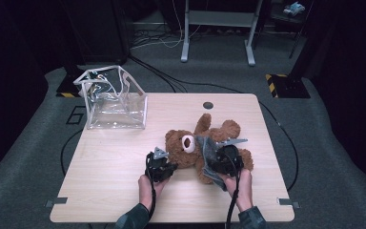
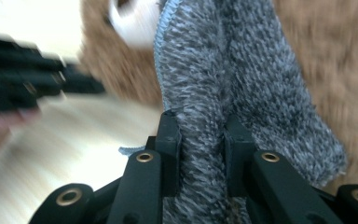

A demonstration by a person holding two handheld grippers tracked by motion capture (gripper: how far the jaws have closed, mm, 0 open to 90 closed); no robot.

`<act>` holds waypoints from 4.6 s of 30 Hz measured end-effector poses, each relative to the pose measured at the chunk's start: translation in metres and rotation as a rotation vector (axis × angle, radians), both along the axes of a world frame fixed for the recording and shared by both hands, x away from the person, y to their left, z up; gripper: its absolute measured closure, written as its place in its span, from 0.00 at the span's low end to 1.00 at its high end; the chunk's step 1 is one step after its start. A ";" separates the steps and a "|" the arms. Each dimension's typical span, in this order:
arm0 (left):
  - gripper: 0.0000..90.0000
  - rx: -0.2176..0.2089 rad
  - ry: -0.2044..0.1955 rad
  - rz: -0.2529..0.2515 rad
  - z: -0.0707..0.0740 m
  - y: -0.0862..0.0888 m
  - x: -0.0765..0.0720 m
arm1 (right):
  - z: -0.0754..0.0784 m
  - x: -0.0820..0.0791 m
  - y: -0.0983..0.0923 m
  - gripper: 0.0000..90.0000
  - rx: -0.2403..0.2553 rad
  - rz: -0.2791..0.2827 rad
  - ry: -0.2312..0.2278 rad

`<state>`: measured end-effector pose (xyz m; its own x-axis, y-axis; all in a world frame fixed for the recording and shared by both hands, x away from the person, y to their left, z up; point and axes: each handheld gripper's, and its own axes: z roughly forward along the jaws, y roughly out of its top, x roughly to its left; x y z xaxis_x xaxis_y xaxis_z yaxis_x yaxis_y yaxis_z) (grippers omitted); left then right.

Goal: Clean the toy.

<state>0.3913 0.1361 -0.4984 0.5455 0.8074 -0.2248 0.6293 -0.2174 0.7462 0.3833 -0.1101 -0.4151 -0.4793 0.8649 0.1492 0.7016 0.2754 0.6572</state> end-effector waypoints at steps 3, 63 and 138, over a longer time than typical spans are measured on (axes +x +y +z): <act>0.91 0.000 -0.002 0.003 -0.001 0.000 0.000 | -0.007 0.013 0.020 0.81 -0.022 0.030 0.020; 0.15 0.150 -0.003 0.017 -0.024 0.053 -0.004 | -0.011 0.009 0.082 0.81 -0.045 0.151 -0.126; 0.14 0.037 -0.107 0.005 -0.008 -0.015 -0.027 | 0.013 0.020 -0.118 0.81 -0.100 -0.354 -0.137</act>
